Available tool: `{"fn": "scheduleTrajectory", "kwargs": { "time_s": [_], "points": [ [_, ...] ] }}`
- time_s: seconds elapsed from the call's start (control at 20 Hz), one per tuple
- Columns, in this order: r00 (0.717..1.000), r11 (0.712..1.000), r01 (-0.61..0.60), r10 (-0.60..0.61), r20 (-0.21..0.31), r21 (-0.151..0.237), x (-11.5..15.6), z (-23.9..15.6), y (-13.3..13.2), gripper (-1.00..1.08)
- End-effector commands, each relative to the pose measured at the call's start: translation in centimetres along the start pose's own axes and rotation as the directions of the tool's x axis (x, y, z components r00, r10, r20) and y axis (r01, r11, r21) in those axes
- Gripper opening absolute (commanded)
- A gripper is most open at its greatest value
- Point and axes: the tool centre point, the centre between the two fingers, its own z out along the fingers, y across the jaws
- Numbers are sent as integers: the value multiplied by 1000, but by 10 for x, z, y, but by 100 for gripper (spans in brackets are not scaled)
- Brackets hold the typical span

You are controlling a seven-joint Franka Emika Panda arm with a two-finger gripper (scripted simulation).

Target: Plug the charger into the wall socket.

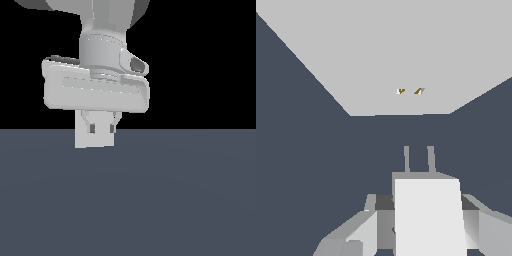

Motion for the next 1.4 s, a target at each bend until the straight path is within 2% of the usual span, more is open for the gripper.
{"fn": "scheduleTrajectory", "kwargs": {
  "time_s": [0.0, 0.6, 1.35],
  "points": [
    [1000, 1000, 16, -16, 1, 3, 1, -1, -2, -100],
    [1000, 1000, 21, -21, 1, 5, 5, 0, -2, -100],
    [1000, 1000, 21, -21, 2, 4, 48, 8, -4, -100]
  ]
}}
